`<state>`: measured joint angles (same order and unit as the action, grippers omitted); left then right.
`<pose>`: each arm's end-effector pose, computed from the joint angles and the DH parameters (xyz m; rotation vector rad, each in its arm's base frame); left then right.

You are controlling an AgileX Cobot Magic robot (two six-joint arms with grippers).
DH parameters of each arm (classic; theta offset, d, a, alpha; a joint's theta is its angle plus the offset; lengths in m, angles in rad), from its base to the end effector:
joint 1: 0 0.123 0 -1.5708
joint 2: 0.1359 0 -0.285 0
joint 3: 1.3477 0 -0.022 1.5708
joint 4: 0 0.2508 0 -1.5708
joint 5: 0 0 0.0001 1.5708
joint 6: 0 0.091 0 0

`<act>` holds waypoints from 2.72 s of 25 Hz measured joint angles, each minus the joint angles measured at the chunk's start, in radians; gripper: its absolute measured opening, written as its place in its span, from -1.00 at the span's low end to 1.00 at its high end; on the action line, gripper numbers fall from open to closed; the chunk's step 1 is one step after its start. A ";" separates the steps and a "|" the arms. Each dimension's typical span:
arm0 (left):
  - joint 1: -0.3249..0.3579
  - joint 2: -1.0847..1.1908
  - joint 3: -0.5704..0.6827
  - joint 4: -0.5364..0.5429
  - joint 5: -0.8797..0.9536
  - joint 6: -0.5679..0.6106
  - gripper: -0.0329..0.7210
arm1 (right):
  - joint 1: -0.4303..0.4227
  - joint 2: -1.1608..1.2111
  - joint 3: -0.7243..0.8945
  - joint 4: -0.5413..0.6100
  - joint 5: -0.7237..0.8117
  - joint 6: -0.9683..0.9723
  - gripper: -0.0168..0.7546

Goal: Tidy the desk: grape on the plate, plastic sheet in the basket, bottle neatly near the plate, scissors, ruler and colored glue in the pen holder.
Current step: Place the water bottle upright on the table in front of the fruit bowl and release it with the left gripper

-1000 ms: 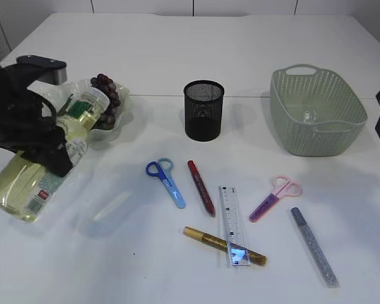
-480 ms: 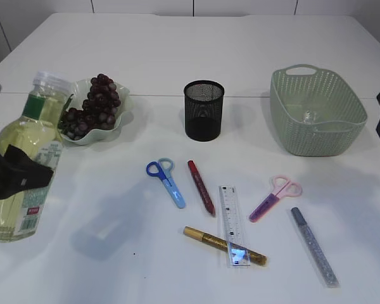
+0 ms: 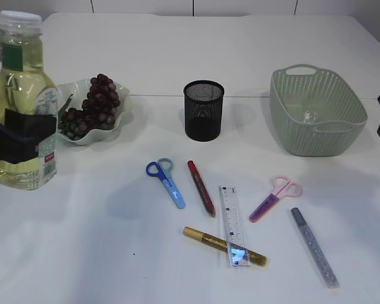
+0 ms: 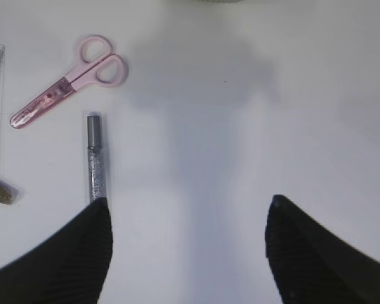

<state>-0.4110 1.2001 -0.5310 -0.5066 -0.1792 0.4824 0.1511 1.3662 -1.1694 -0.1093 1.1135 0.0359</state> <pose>0.2212 -0.0879 0.2433 0.3359 1.9705 -0.1894 0.2614 0.0308 0.3167 -0.2034 2.7767 -0.1022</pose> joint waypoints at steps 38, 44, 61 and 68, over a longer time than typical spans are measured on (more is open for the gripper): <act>-0.023 0.540 -0.004 0.390 -0.879 -0.482 0.25 | 0.000 0.000 0.000 -0.029 -0.003 -0.002 0.56; 0.005 0.559 -0.004 0.404 -0.890 -0.482 0.25 | 0.000 0.000 0.000 -0.029 -0.010 -0.002 0.56; 0.115 0.810 -0.079 0.588 -0.885 -0.482 0.25 | 0.000 0.000 0.000 -0.029 -0.010 -0.002 0.56; 0.116 0.890 -0.134 0.586 -0.940 -0.482 0.25 | 0.000 0.000 0.000 -0.029 -0.010 -0.002 0.56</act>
<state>-0.2948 2.0901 -0.6654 0.0795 -1.1188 0.0000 0.1511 1.3662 -1.1694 -0.1386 1.1039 0.0338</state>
